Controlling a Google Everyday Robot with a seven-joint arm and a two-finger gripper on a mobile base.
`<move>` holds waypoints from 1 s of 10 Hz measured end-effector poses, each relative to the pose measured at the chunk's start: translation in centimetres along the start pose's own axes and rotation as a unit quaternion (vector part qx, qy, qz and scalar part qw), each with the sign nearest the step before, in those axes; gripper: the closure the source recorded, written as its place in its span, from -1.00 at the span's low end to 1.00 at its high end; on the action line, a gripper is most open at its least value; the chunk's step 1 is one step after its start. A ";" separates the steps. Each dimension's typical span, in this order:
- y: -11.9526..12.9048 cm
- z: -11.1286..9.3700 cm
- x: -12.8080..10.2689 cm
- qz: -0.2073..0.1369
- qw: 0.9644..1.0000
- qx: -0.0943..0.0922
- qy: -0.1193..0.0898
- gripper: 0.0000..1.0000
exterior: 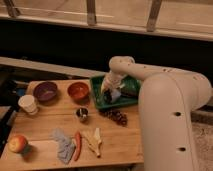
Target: Wipe tray with brush
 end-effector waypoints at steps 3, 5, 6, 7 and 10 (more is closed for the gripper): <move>0.4 -0.2 -2.0 0.009 1.000 -0.010 -0.014 1.00; 2.0 0.8 -3.3 0.002 1.000 -0.022 -0.016 1.00; 3.1 1.6 -3.7 -0.006 0.999 -0.028 -0.013 1.00; 3.9 2.3 -3.6 -0.012 0.999 -0.033 -0.008 1.00; 3.7 3.3 -2.0 -0.017 0.999 -0.031 0.013 1.00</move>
